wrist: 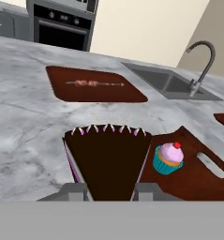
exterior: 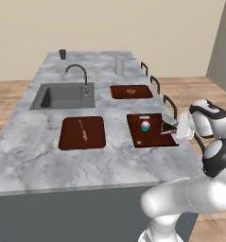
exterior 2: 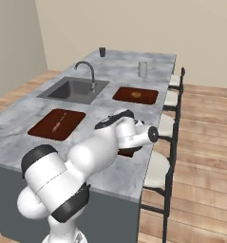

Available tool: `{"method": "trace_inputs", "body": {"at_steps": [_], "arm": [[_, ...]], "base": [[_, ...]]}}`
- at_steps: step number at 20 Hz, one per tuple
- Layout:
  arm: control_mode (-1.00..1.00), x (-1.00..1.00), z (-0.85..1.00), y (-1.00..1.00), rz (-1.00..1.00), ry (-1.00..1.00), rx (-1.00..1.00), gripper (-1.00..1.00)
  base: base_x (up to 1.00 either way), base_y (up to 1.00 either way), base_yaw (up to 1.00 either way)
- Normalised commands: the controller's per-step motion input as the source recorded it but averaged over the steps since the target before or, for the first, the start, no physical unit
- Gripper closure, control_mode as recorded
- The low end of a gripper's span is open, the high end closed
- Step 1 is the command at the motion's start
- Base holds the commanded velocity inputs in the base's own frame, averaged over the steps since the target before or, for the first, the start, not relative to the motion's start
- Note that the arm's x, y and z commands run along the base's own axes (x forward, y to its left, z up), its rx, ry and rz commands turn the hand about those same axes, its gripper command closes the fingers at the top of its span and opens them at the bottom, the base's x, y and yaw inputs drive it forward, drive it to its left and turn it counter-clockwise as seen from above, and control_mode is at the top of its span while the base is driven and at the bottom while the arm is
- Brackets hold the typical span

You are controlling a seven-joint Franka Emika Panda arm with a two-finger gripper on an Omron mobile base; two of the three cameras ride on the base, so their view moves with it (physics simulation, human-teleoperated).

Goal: Take the cake and cupcake from the fridge and place them on the empty tray on the dining counter.

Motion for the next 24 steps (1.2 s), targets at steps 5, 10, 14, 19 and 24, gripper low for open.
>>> {"method": "trace_inputs", "body": {"at_steps": [5, 10, 14, 19, 24], "arm": [[-1.0, 0.2, -0.25, -0.03, 0.0, 0.0, 0.0, 1.0], [-1.0, 0.16, -0.21, -0.05, 0.0, 0.0, 0.0, 1.0], [-1.0, 0.21, -0.2, -0.09, 0.0, 0.0, 0.0, 1.0], [-1.0, 0.26, -0.18, -0.07, 0.0, 0.0, 0.0, 1.0], [-1.0, 0.27, -0.17, -0.06, 0.0, 0.01, 0.0, 1.0]], "base": [[0.0, 0.0, 0.0], [0.0, 0.0, 0.0], [0.0, 0.0, 0.0], [0.0, 0.0, 0.0], [0.0, 0.0, 0.0]]}}
